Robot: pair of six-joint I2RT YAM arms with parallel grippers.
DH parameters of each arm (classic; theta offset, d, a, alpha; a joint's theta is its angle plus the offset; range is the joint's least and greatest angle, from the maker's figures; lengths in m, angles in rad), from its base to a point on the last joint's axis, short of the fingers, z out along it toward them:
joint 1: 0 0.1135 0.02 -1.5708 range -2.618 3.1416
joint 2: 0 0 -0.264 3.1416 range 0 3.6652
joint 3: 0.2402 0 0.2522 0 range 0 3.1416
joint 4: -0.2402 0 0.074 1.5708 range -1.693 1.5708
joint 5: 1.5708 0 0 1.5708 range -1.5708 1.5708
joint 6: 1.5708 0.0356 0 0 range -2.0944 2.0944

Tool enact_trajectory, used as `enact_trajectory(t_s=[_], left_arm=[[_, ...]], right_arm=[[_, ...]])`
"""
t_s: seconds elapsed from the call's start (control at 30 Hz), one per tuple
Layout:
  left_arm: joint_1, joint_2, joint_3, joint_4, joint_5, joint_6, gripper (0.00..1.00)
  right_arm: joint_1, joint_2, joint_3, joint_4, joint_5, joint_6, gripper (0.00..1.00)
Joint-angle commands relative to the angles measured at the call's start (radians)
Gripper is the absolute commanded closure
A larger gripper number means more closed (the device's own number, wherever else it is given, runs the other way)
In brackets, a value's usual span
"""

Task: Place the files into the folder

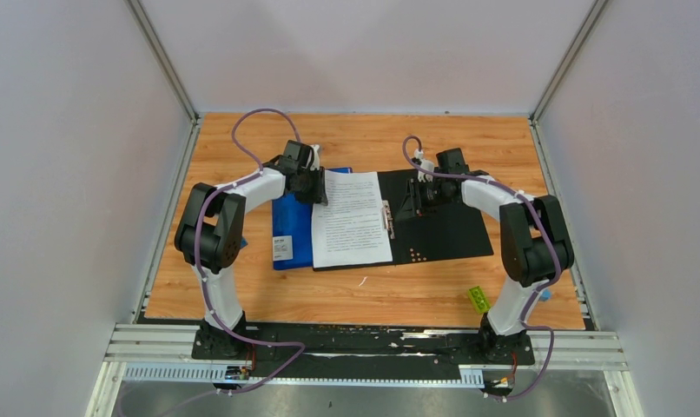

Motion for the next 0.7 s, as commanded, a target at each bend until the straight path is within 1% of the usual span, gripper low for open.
enact_trajectory(t_s=[0.0,0.17,0.67], left_arm=[[-0.006,-0.003,0.05,-0.026,-0.001,0.008,0.6],[-0.013,0.013,0.077,-0.064,-0.011,0.019,0.55],[-0.032,0.011,0.083,-0.093,-0.069,0.0,0.53]], right_arm=[[0.005,-0.046,0.01,0.03,0.01,0.002,0.75],[0.005,-0.06,0.007,0.029,0.013,0.007,0.74],[0.005,-0.079,-0.003,0.034,0.024,0.011,0.73]])
